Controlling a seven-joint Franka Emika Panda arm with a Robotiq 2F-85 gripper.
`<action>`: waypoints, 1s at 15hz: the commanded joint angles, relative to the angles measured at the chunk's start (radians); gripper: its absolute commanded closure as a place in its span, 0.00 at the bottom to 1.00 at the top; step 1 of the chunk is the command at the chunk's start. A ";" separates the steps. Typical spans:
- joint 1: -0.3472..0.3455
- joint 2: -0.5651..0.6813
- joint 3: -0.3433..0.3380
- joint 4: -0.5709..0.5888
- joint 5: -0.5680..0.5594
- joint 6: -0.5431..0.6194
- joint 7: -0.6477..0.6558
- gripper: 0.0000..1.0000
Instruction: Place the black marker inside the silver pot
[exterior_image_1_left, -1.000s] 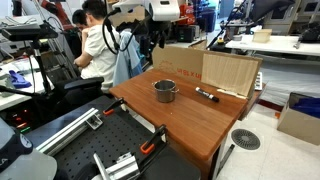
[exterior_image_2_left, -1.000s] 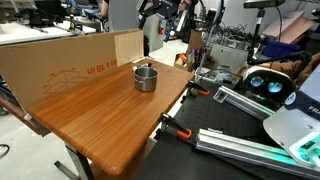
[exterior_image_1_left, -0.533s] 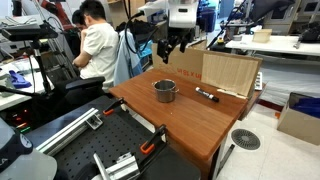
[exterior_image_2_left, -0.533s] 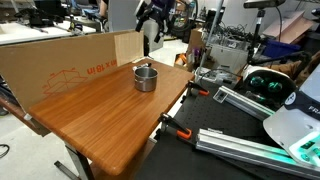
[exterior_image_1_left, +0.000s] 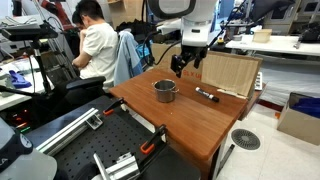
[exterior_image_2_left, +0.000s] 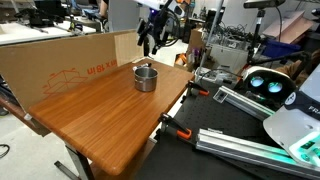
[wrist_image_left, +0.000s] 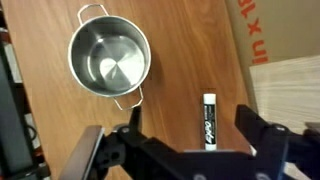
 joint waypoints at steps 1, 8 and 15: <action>0.031 0.085 -0.036 0.076 -0.090 0.012 0.101 0.00; 0.024 0.223 -0.049 0.202 -0.159 -0.026 0.130 0.00; 0.026 0.349 -0.070 0.298 -0.180 -0.045 0.132 0.00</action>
